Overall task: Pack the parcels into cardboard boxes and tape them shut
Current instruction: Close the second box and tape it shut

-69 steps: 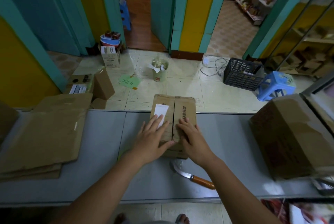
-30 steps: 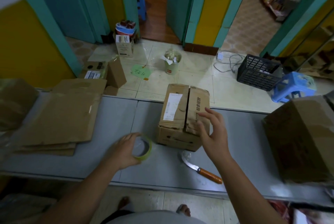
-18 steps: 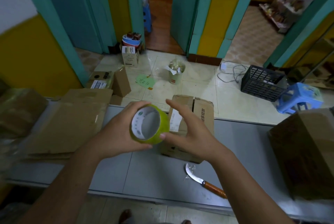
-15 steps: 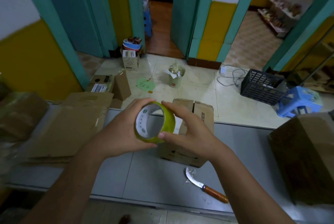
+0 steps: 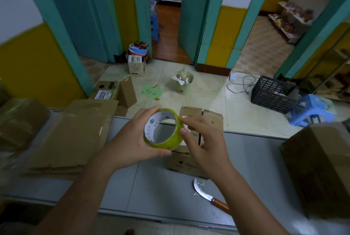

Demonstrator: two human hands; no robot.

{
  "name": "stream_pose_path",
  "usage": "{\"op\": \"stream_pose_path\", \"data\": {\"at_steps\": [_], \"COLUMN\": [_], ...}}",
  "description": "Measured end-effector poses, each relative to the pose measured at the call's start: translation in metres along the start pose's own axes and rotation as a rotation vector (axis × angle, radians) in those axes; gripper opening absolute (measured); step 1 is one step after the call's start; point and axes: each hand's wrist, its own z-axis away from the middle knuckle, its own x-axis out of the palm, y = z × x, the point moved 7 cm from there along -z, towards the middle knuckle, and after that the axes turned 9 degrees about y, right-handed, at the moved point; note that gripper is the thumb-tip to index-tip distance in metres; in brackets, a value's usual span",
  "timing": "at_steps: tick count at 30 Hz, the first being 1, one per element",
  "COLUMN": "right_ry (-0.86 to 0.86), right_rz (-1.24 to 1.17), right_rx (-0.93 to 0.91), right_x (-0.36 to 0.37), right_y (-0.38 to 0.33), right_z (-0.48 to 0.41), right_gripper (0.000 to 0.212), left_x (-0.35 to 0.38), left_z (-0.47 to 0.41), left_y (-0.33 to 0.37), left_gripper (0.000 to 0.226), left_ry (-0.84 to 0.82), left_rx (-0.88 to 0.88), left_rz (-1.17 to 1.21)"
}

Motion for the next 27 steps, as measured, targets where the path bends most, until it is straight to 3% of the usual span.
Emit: {"op": "stream_pose_path", "data": {"at_steps": [8, 13, 14, 17, 21, 25, 27], "right_ry": [0.051, 0.011, -0.011, -0.1, -0.128, -0.169, -0.203], "right_rz": [0.091, 0.038, 0.024, 0.04, -0.113, -0.344, -0.433], "right_rx": [0.02, 0.267, 0.329, 0.395, 0.447, 0.538, 0.595], "right_x": [-0.003, -0.003, -0.003, -0.002, -0.012, -0.021, -0.021], "right_y": [0.007, 0.028, 0.034, 0.042, 0.046, 0.048, 0.048], "right_z": [-0.003, 0.0, 0.001, 0.0, -0.011, -0.019, -0.022], "right_gripper": [0.012, 0.017, 0.019, 0.023, 0.021, 0.02, 0.023], "left_x": [0.015, 0.029, 0.033, 0.046, 0.054, 0.049, 0.049], "left_z": [0.005, 0.012, 0.013, 0.016, 0.011, -0.009, -0.016], "left_y": [0.0, 0.004, 0.003, -0.003, -0.018, -0.034, -0.036], "left_gripper": [0.11, 0.035, 0.029, 0.032, 0.041, 0.08, 0.089], "left_ry": [-0.088, -0.028, 0.0, 0.088, 0.115, 0.117, 0.111], "left_rx": [-0.043, 0.097, 0.138, 0.219, 0.005, -0.135, -0.191], "left_rz": [0.073, 0.031, 0.013, 0.022, 0.086, -0.09, -0.153]}}
